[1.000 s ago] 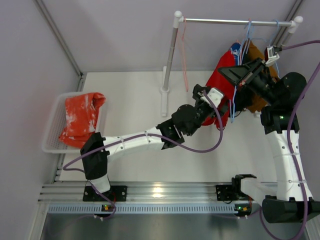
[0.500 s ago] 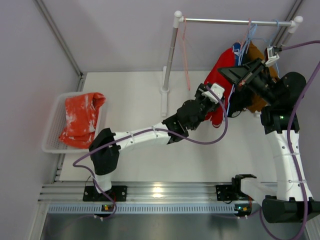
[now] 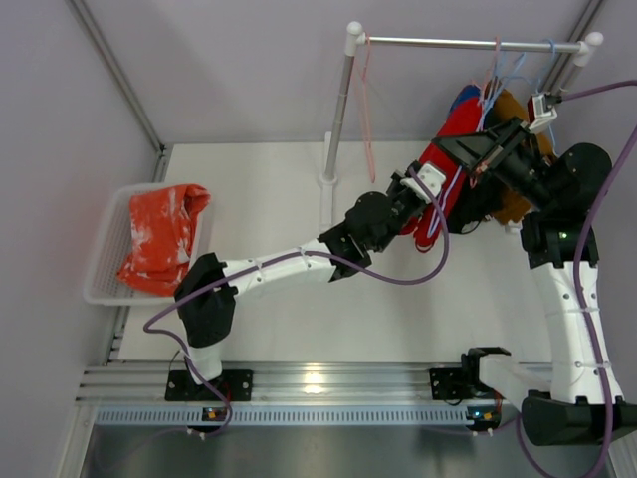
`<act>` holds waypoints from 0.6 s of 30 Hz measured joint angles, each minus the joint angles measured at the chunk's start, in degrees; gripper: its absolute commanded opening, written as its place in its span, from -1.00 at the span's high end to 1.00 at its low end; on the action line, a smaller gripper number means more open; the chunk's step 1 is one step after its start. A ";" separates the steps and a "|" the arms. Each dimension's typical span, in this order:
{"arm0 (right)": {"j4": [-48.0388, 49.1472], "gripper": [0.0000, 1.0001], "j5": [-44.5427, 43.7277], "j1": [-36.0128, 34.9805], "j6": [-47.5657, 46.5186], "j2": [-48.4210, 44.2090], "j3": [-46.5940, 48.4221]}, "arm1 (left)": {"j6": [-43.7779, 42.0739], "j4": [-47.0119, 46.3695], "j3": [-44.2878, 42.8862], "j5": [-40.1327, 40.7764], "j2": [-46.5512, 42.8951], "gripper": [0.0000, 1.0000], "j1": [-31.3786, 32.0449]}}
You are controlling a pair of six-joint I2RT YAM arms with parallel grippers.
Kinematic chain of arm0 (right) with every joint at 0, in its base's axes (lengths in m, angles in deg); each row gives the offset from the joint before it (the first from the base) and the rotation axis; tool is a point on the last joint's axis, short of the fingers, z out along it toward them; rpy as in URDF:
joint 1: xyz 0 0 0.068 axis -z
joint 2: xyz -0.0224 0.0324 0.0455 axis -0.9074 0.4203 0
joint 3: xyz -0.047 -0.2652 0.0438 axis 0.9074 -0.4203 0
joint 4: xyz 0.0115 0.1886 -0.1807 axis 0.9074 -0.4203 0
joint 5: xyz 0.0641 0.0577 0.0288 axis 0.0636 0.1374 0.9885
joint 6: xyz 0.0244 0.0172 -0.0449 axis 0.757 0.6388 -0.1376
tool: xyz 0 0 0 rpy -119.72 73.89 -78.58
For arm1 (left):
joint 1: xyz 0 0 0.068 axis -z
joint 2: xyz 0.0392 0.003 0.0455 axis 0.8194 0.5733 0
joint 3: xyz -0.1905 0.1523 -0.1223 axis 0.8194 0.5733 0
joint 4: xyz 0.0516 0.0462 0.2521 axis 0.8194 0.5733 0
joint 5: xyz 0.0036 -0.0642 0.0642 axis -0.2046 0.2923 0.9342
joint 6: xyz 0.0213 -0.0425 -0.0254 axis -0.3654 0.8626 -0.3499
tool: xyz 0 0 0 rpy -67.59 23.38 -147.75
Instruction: Remove the trousers from the hanger
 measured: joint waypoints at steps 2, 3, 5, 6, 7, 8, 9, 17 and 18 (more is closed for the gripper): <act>-0.76 1.00 0.48 0.98 -0.85 -0.28 0.00 | -0.81 0.83 0.20 -0.74 -0.68 1.00 -0.13; -1.20 1.00 0.83 1.66 -1.27 -0.42 0.00 | -1.27 1.36 0.31 -0.98 -1.20 1.00 -0.24; -2.25 1.00 1.57 3.61 -2.21 -0.66 0.15 | -2.08 2.91 0.52 -1.33 -2.58 1.00 -0.59; -3.04 1.00 2.19 4.57 -2.78 -0.72 0.33 | -2.60 3.65 0.61 -1.53 -3.32 1.00 -0.79; -3.91 1.00 2.71 5.51 -3.30 -0.74 0.57 | -2.97 4.39 0.63 -1.88 -4.09 1.00 -1.01; -4.59 1.00 3.32 6.58 -3.76 -0.76 0.72 | -3.37 4.90 0.66 -2.29 -4.74 1.00 -1.16; -5.03 1.00 3.91 7.58 -4.26 -0.76 0.83 | -3.93 5.55 0.66 -2.73 -5.49 1.00 -1.29; -6.01 1.00 5.88 11.10 -7.89 -0.76 0.83 | -5.88 9.46 0.74 -6.38 -10.71 1.00 -1.40; -6.23 1.00 5.86 11.10 -8.33 -0.74 0.83 | -5.90 9.84 0.72 -6.73 -11.02 1.00 -1.42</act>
